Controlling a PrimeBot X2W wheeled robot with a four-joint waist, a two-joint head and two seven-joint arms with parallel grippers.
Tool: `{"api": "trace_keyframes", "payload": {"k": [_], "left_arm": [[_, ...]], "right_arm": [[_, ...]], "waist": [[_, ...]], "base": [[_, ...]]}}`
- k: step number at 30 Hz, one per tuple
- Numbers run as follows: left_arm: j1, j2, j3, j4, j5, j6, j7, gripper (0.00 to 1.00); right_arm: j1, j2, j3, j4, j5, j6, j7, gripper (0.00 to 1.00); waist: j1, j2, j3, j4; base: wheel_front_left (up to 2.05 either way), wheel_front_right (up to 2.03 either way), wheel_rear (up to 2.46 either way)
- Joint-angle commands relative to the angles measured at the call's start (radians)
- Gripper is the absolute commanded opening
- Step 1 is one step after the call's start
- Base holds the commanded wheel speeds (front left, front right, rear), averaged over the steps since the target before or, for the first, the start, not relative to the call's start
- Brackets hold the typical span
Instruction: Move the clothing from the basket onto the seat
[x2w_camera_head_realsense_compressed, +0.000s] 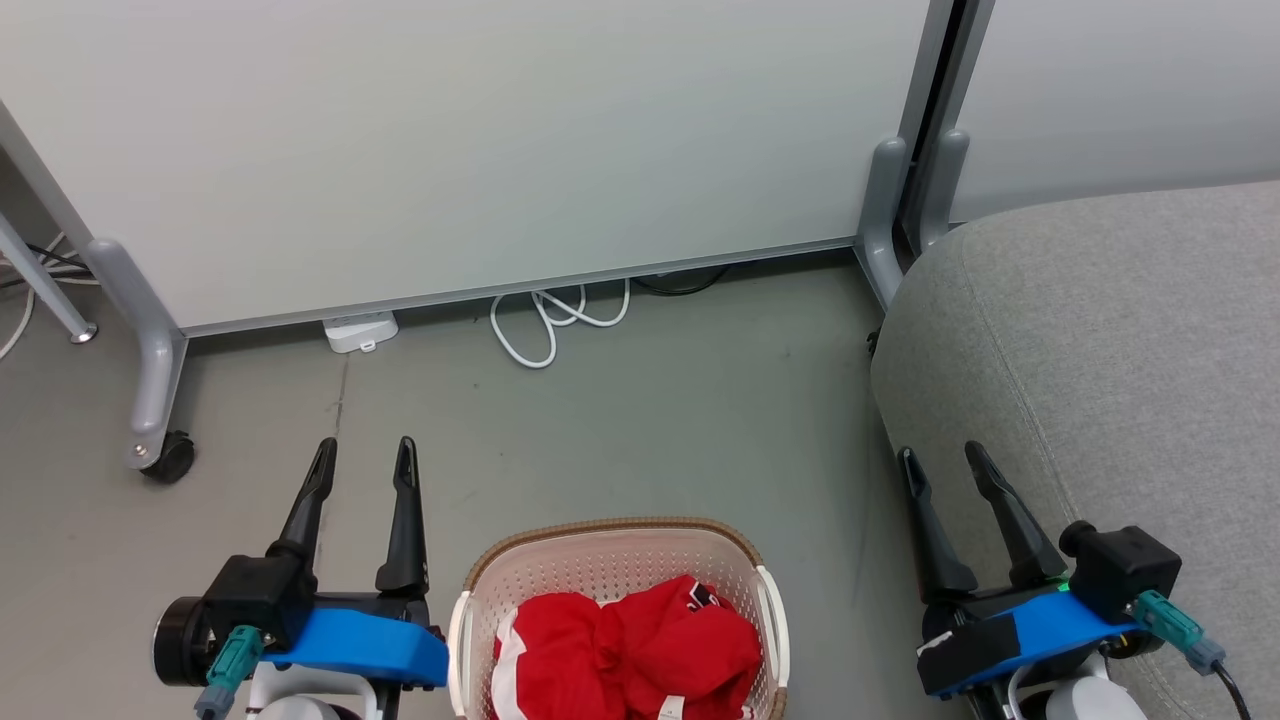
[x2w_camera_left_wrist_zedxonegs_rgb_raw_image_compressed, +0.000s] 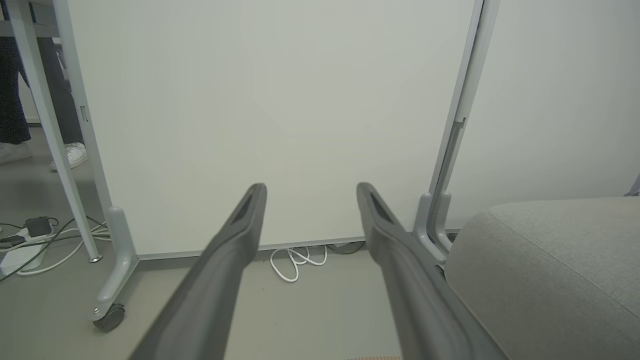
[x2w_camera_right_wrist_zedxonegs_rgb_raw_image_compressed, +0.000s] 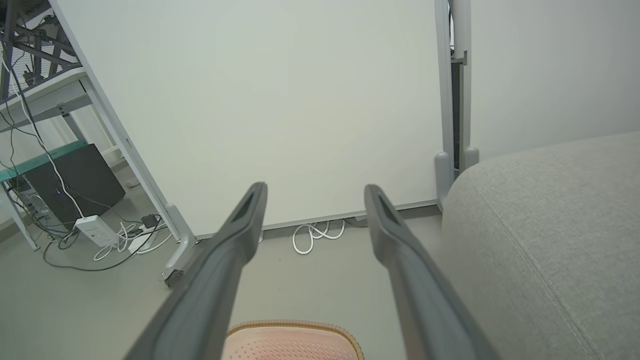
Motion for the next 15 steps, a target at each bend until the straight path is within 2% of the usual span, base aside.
{"api": "trace_keyframes", "payload": {"k": [1, 11, 15], "left_arm": [[-0.015, 0.000, 0.004, 0.002, 0.015, -0.007, -0.008, 1.00], [-0.013, -0.002, 0.004, 0.028, 0.053, -0.014, -0.025, 1.00], [-0.017, -0.002, 0.002, 0.041, 0.031, -0.016, -0.027, 1.00]], "right_arm": [[-0.017, -0.006, 0.003, 0.000, -0.016, 0.002, -0.009, 1.00], [-0.015, -0.006, 0.003, 0.010, -0.066, 0.001, -0.026, 1.00], [-0.012, -0.006, -0.002, 0.016, -0.065, 0.001, -0.027, 1.00]], "waist": [[0.0000, -0.0001, 0.000, 0.000], [0.0000, -0.0001, 0.001, 0.002], [0.0000, -0.0001, 0.001, 0.003]], "base": [[0.00, 0.00, 0.00], [0.00, 0.00, 0.00], [0.00, 0.00, 0.00]]}}
